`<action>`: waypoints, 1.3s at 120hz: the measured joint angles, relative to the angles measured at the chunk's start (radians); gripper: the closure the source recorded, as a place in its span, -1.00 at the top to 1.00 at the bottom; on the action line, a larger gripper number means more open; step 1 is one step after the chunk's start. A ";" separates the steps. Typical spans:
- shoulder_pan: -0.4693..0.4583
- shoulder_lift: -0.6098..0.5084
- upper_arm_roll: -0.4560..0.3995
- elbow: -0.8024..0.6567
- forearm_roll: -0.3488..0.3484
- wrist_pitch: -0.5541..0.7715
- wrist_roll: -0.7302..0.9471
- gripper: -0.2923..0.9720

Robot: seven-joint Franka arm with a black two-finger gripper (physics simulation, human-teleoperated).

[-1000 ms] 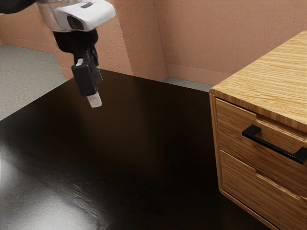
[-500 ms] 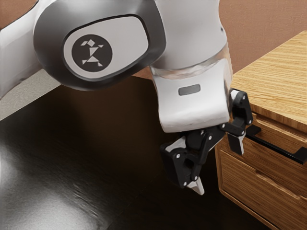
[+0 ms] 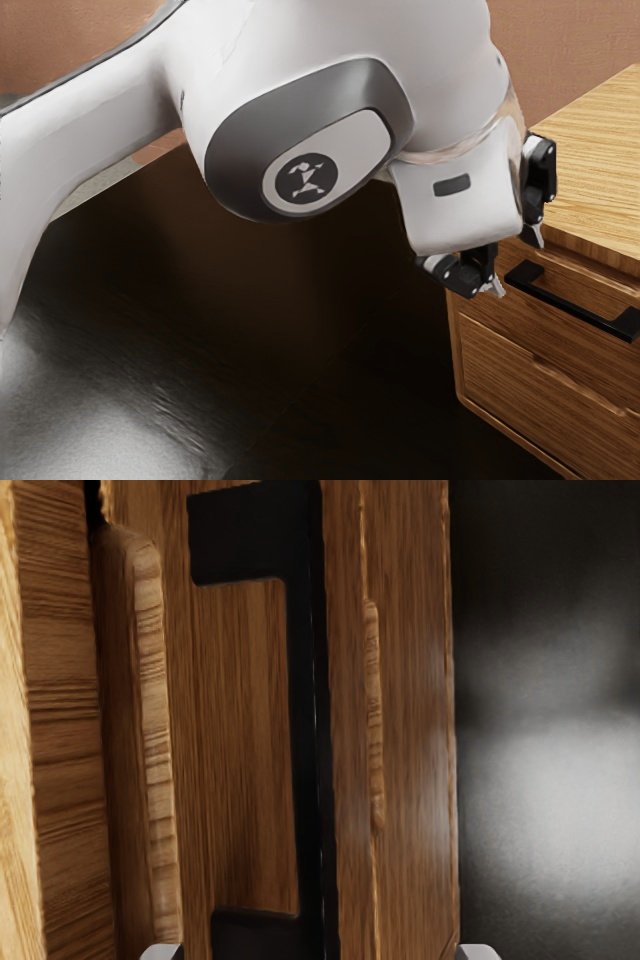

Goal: Pull the drawer handle with one arm to open the drawer

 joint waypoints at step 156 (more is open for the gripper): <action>0.004 -0.001 0.008 -0.073 -0.047 0.103 0.072 -0.13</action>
